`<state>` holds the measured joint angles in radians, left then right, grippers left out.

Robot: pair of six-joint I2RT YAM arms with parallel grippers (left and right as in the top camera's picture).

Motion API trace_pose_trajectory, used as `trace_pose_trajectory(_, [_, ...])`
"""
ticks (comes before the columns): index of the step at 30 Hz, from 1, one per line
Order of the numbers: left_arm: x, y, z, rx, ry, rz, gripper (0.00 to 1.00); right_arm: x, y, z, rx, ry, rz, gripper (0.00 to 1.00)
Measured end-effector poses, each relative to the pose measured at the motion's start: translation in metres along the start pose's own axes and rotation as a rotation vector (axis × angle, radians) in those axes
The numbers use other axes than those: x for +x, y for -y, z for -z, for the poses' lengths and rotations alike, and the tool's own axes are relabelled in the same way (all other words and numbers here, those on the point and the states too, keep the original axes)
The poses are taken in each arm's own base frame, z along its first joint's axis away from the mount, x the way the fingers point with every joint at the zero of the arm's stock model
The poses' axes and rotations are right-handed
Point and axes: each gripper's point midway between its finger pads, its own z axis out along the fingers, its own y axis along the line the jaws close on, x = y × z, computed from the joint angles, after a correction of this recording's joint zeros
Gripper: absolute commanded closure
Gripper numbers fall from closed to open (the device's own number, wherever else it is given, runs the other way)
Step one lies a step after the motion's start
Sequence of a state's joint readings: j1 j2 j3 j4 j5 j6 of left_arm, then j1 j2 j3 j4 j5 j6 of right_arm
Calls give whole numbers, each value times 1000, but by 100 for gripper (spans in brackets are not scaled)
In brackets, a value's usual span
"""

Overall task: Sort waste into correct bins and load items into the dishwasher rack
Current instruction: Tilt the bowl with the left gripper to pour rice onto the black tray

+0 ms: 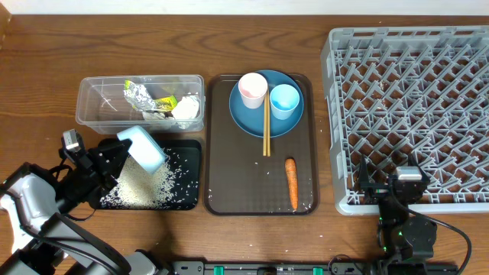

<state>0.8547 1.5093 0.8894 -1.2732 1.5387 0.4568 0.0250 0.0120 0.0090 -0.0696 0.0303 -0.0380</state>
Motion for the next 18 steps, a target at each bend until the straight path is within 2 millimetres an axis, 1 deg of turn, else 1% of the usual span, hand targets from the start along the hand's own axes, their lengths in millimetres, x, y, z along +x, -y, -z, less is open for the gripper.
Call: trace_pose_trajectory(18, [1,-5,0,-28,-11,-25,93,0,0,0,0,0,0,1])
